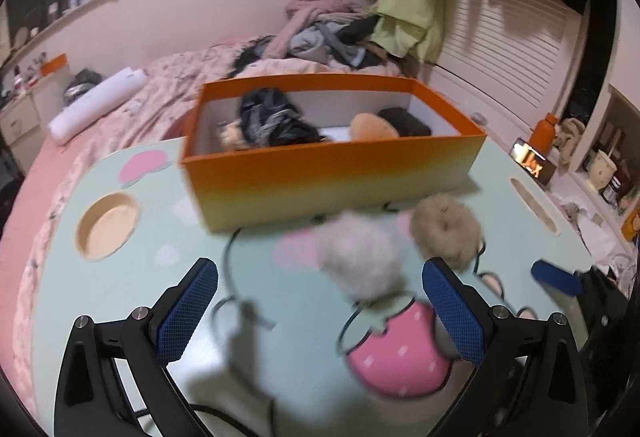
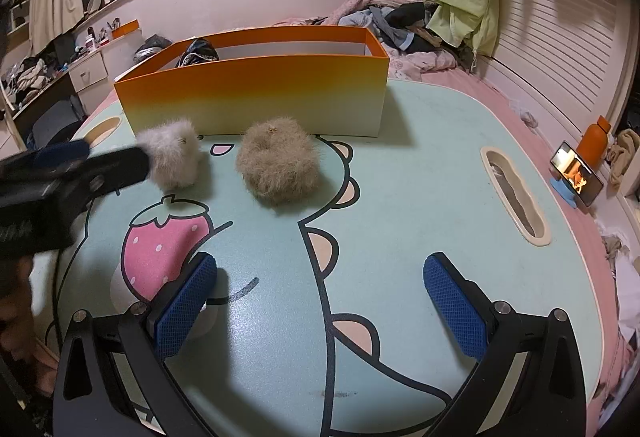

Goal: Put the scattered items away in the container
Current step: 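Grasp the white fluffy pompom with the left gripper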

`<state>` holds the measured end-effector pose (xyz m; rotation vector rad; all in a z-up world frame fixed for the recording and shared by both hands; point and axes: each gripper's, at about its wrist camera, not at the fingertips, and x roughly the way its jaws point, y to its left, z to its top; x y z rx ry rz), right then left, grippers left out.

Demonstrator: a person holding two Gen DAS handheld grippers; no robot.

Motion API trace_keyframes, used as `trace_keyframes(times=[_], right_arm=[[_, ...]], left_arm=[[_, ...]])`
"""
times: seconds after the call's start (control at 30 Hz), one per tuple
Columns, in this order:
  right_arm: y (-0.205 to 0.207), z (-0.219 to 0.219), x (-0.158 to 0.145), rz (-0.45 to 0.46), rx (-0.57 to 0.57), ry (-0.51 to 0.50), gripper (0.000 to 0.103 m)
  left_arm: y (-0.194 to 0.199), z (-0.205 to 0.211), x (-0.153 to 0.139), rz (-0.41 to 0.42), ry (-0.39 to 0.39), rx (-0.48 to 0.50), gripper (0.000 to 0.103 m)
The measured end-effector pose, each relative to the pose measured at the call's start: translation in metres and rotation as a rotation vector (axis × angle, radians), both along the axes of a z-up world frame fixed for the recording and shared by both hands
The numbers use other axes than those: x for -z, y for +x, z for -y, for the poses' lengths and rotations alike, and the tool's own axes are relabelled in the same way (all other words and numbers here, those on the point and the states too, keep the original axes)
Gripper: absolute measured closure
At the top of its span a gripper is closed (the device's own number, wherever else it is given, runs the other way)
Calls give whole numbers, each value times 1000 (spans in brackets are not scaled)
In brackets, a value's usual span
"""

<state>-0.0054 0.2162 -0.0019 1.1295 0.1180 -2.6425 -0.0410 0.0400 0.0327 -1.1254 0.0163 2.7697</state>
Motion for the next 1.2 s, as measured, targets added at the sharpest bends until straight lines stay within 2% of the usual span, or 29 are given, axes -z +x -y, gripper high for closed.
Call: trace_keyframes(times=[0.03, 0.1, 0.13, 0.17, 0.2, 0.23, 0.33, 0.53, 0.67, 0.8, 0.9, 0.97, 1.0, 1.03, 1.07, 1.1, 1.2], right_arm=[[0, 0, 0, 0, 0, 0, 0], [0, 1, 0, -1, 0, -1, 0], [0, 0, 0, -1, 0, -1, 0], [0, 0, 0, -1, 0, -1, 0], [0, 0, 0, 0, 0, 0, 0], [0, 0, 0, -2, 0, -1, 0], [0, 1, -1, -2, 0, -1, 0], [0, 0, -1, -2, 0, -1, 0], [0, 0, 0, -2, 0, -1, 0], [0, -1, 0, -2, -1, -1, 0], [0, -1, 0, -2, 0, -2, 0], [0, -1, 0, -2, -1, -1, 0], [1, -1, 0, -4, -1, -1, 0], [0, -1, -1, -3, -1, -1, 0], [0, -1, -1, -3, -1, -2, 0], [0, -1, -1, -3, -1, -1, 0], [0, -1, -1, -4, -1, -1, 0]], left_arm=[[-5, -5, 0, 1, -8, 6, 2], [-14, -13, 2, 3, -22, 22, 13], [-19, -16, 4, 15, -25, 31, 31], [-22, -17, 6, 41, -14, 39, 62], [-25, -17, 10, 70, 14, 54, 73], [-25, -18, 12, 77, 29, 63, 79], [-10, -18, 10, 40, 53, 106, 80], [31, -2, -2, -16, 66, 115, 80], [59, 10, 9, -24, 51, 81, 80], [65, 16, 19, -19, 40, 64, 80], [61, 17, 23, -5, 21, 30, 73], [62, 16, 26, -15, 1, 21, 59], [62, 15, 26, -17, -5, 22, 59], [62, 14, 26, -18, -8, 23, 60], [63, 15, 26, -23, -2, 26, 77], [63, 16, 26, -23, 8, 35, 83], [65, 18, 27, -28, 31, 42, 82]])
